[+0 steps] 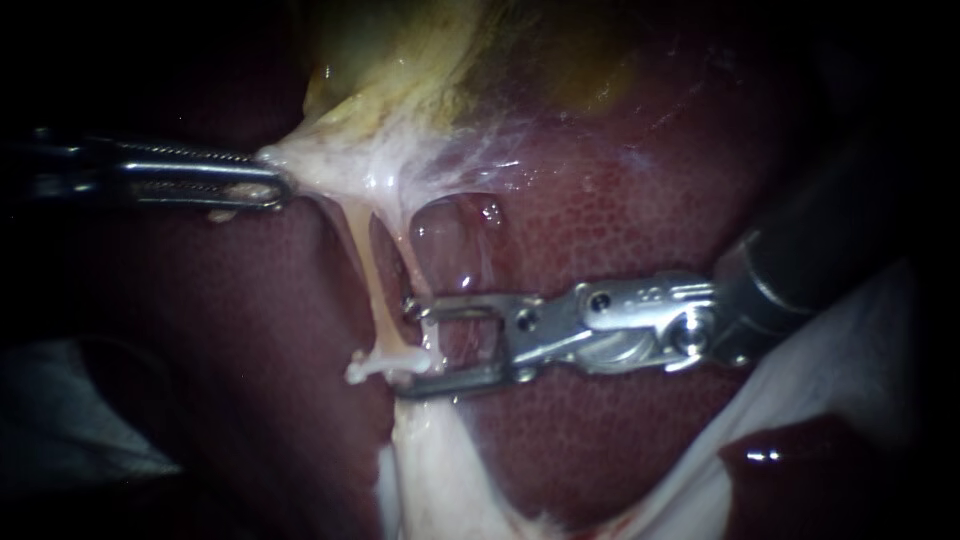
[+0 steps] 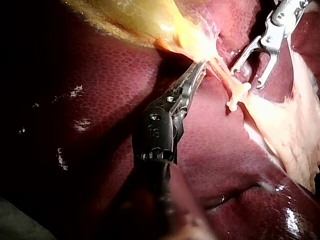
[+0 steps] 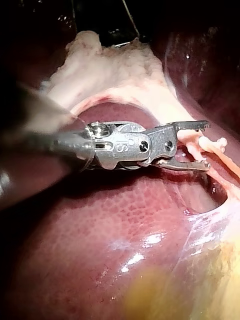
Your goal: Going back first clip left tube
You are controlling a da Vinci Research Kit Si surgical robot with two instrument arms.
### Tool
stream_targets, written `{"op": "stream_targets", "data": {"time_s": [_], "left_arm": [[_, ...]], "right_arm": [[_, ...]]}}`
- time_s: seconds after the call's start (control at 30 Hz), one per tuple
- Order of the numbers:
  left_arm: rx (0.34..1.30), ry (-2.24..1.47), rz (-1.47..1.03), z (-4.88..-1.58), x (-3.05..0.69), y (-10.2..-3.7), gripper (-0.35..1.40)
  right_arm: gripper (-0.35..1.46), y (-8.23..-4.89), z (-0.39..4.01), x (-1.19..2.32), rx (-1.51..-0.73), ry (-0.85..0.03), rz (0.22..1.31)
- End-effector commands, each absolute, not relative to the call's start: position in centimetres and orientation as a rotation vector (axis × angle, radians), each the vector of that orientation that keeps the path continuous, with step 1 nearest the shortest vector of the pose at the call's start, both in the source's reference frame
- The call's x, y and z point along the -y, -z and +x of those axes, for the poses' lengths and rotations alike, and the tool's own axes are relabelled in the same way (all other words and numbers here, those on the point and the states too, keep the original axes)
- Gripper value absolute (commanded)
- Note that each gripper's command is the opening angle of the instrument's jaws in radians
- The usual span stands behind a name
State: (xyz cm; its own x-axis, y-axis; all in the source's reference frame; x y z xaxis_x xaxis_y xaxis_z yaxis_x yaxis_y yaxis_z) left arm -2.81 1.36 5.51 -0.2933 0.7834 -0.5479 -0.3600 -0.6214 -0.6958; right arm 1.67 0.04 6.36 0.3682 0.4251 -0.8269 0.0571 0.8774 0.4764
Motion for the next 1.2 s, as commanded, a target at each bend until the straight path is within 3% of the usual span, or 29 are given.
{"op": "stream_targets", "data": {"time_s": [0.03,0.27,0.47,0.8,1.2], "left_arm": [[0.585,-1.978,-1.193,-2.81,-1.36,-5.5,-0.35],[0.585,-1.978,-1.193,-2.81,-1.37,-5.5,-0.35],[0.585,-1.978,-1.192,-2.82,-1.37,-5.51,-0.35],[0.58,-1.978,-1.192,-2.87,-1.37,-5.56,-0.35],[0.582,-1.984,-1.208,-3.27,-1.33,-6.03,-0.35]], "right_arm": [[0.5,-6.32,1.58,-0.07,-1.184,-0.237,0.457],[0.5,-5.98,0.83,-0.34,-1.166,-0.161,0.387],[0.5,-5.88,0.46,-0.42,-1.153,-0.131,0.352],[0.5,-5.87,0.41,-0.41,-1.14,-0.114,0.348],[0.5,-5.86,0.36,-0.4,-1.141,-0.112,0.349]]}}
